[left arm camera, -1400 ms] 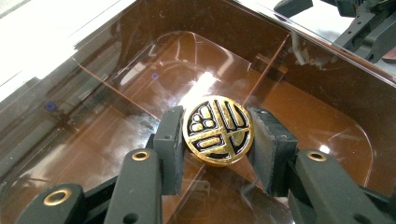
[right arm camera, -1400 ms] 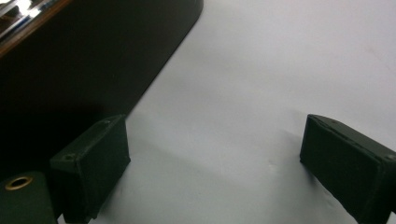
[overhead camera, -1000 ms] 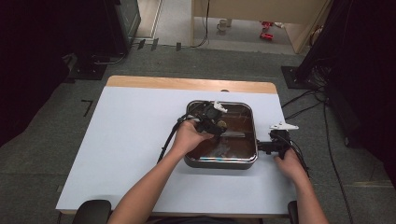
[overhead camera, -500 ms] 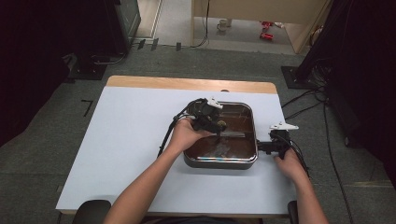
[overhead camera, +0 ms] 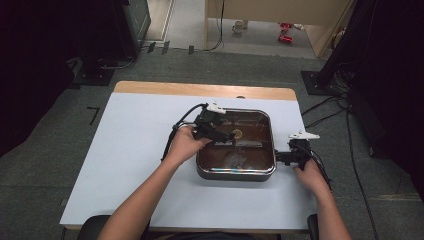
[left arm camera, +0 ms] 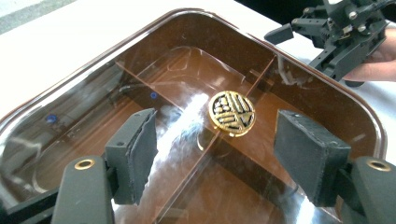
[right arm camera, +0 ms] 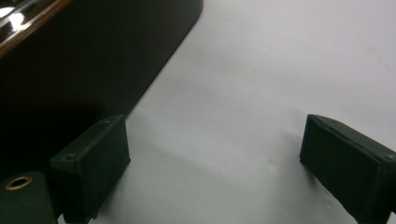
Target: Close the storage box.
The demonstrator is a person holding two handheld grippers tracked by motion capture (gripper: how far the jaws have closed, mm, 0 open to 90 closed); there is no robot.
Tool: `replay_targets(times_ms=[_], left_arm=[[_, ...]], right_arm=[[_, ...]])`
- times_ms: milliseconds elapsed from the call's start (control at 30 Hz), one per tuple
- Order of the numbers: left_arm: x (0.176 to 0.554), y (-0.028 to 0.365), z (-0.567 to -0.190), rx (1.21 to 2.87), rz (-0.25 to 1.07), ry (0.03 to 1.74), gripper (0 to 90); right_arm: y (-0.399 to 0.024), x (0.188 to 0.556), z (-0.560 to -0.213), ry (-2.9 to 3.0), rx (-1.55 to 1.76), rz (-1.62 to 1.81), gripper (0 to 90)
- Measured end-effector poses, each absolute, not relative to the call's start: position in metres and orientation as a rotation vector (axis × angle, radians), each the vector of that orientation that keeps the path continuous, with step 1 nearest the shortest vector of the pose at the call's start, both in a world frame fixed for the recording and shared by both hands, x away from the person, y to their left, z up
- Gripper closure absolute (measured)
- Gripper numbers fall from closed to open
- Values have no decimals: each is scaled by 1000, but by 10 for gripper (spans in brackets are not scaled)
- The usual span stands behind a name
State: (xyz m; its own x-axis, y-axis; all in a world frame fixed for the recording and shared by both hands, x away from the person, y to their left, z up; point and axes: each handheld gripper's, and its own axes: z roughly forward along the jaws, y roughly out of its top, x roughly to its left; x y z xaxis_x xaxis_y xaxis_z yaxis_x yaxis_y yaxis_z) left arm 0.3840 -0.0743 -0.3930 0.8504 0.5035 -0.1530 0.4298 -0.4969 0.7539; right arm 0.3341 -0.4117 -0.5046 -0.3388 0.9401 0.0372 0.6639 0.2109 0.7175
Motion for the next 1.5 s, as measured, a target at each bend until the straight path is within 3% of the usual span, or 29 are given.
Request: replay_targets(times_ms=[633, 1500], left_arm=[[354, -16, -384, 2099, 248, 715, 269], [319, 59, -428, 2089, 324, 904, 261]], right_arm=[[-412, 334, -504, 2085, 1487, 911, 76], [-412, 334, -504, 2084, 1487, 911, 76]])
